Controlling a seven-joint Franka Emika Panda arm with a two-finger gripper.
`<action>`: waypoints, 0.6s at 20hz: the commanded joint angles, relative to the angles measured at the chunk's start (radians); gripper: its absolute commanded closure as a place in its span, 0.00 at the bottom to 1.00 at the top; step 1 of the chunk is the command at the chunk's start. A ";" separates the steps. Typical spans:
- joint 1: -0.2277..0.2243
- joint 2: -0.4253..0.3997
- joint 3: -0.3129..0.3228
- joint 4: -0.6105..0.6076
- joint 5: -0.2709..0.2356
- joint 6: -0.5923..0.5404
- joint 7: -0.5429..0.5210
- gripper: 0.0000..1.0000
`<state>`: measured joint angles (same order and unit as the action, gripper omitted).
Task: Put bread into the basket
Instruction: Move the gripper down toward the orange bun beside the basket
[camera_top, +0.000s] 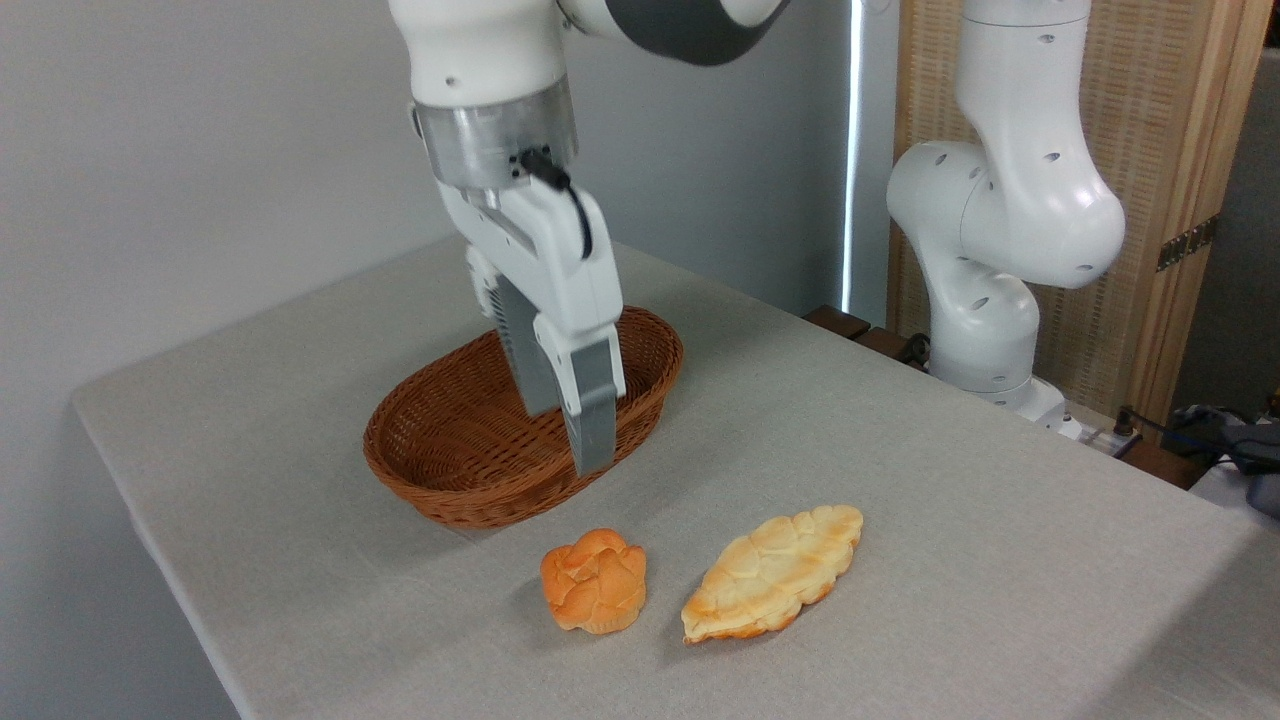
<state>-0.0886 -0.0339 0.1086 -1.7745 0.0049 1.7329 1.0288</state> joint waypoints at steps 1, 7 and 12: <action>0.000 0.012 0.008 -0.019 0.035 0.028 0.210 0.00; -0.007 0.069 -0.006 -0.025 0.060 0.077 0.514 0.00; -0.031 0.089 -0.018 -0.086 0.061 0.128 0.687 0.00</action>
<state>-0.0939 0.0557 0.0899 -1.8074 0.0476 1.8035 1.6311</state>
